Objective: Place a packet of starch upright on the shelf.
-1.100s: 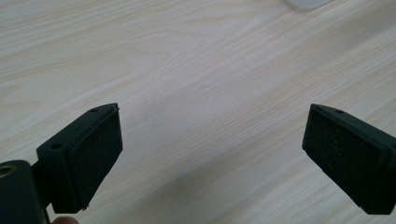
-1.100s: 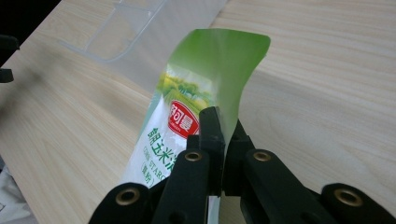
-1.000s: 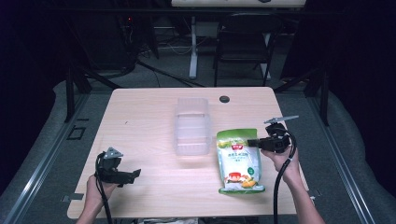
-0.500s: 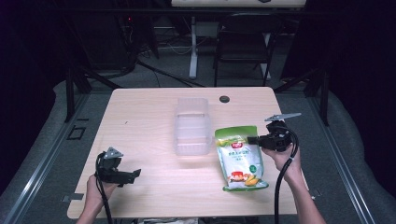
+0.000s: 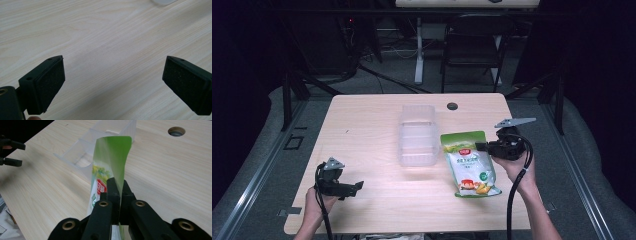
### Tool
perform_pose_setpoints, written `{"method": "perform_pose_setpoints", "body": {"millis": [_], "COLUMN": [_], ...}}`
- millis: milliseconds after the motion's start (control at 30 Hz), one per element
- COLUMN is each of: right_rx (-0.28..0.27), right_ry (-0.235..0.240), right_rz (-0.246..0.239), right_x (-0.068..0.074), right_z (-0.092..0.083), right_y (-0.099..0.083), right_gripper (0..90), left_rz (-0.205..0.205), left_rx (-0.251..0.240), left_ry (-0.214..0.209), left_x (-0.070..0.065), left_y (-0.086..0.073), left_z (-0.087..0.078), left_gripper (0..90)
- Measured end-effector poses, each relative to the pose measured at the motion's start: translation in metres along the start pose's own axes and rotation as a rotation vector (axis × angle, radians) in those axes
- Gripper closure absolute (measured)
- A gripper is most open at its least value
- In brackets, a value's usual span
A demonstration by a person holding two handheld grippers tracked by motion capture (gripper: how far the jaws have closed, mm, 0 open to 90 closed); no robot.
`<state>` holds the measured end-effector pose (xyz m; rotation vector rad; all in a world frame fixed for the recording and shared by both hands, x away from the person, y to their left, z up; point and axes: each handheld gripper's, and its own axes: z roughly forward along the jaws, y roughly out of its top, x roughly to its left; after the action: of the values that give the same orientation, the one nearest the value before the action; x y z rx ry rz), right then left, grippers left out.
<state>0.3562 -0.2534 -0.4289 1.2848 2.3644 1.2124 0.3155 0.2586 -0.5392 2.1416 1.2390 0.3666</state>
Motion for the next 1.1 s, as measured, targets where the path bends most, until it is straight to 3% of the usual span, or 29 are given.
{"method": "perform_pose_setpoints", "body": {"millis": [333, 467, 800, 1100], "right_rx": [-0.022, -0.045, -0.039, -0.054], "right_ry": [-0.008, -0.005, -0.028, -0.018], "right_rz": [-0.034, -0.026, -0.035, -0.026], "right_x": [-0.002, -0.005, -0.013, -0.022], "right_z": [-0.005, -0.005, -0.008, -0.007], "right_y": [0.013, 0.020, 0.038, 0.049], "right_gripper": [90.0, 90.0, 90.0, 90.0], "left_rz": [0.005, -0.003, -0.008, -0.008], "left_rx": [-0.012, -0.023, -0.024, -0.027], "left_ry": [-0.011, -0.020, -0.019, -0.021], "left_x": [0.000, 0.001, 0.001, 0.001], "left_y": [0.001, 0.001, 0.002, 0.002], "left_z": [0.000, -0.001, -0.001, -0.002], "left_gripper": [3.4, 2.6, 0.8, 0.5]}}
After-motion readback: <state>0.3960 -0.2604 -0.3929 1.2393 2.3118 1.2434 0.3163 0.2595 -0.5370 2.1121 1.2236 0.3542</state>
